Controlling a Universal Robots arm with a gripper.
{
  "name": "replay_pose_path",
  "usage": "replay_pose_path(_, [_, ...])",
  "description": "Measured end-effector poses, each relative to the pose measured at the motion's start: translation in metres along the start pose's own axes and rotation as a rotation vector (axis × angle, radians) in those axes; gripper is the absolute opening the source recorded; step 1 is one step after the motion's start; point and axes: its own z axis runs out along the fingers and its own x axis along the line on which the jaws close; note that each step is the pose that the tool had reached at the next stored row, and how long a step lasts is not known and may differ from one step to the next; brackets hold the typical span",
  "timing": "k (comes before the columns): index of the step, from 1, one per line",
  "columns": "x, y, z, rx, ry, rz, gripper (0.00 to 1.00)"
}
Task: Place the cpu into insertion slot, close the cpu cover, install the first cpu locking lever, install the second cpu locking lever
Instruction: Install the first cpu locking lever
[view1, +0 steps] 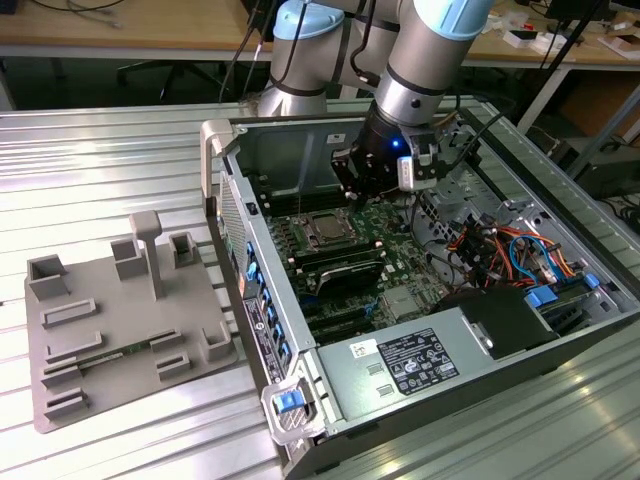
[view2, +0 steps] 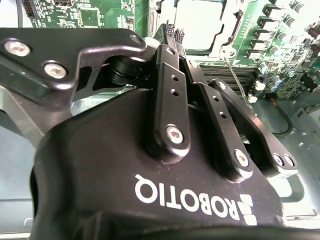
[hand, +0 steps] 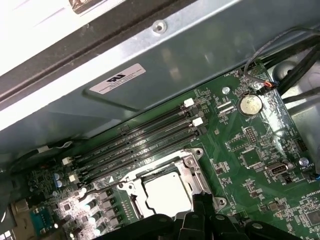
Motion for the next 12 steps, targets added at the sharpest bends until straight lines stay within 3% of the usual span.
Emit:
replay_pose_path(5, [0.0,0.0001,0.0,0.0002,0.0012,-0.04,0.11])
replay_pose_path(9, [0.0,0.0,0.0,-0.0128,0.0077,-0.072,0.11])
replay_pose_path(12, [0.0,0.0001,0.0,-0.0143,0.0097,-0.108,0.11])
